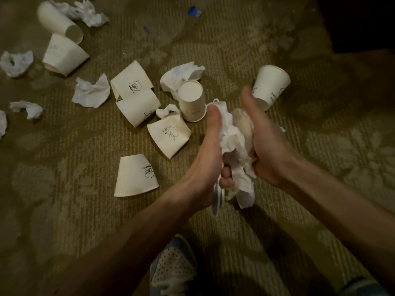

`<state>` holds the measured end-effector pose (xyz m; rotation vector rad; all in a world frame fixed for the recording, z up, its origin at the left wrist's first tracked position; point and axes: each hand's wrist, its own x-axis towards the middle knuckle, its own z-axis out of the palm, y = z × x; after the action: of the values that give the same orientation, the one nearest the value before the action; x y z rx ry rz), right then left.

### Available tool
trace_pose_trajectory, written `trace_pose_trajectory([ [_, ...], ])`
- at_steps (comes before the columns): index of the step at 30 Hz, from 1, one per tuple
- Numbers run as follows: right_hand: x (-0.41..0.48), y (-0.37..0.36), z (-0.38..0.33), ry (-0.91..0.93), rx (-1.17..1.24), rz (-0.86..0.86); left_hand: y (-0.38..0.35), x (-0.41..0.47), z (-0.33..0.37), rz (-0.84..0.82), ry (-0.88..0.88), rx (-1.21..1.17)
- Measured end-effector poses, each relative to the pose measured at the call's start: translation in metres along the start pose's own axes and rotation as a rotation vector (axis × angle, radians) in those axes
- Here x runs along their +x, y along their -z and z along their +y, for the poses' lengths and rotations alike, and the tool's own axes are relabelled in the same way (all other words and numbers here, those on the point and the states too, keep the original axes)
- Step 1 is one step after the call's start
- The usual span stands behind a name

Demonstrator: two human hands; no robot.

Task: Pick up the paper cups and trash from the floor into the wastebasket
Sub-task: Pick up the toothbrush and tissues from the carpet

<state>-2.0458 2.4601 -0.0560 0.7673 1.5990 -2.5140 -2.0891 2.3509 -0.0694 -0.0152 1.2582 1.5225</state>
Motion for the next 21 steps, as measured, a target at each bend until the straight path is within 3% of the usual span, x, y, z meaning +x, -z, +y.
trace_pose_trajectory([
  [3,-0.01,0.0,-0.006,0.065,-0.015,0.085,-0.014,0.002,0.003,0.018,0.003,-0.004],
  [7,-0.014,0.006,-0.01,0.206,-0.439,0.388,-0.037,0.006,0.009,0.172,-0.072,0.038],
  [9,-0.02,0.015,-0.01,0.262,-0.409,0.442,-0.051,0.005,0.011,0.237,-0.158,0.092],
  [13,-0.029,0.009,-0.015,0.043,-0.529,0.348,-0.098,-0.008,0.019,0.272,-0.31,0.219],
  [17,-0.06,0.04,-0.048,-0.049,-0.253,0.404,-0.112,0.009,0.019,0.255,-0.551,0.484],
  [21,-0.096,0.07,-0.094,0.065,-0.195,0.476,-0.158,0.027,0.036,0.133,-0.613,0.674],
])
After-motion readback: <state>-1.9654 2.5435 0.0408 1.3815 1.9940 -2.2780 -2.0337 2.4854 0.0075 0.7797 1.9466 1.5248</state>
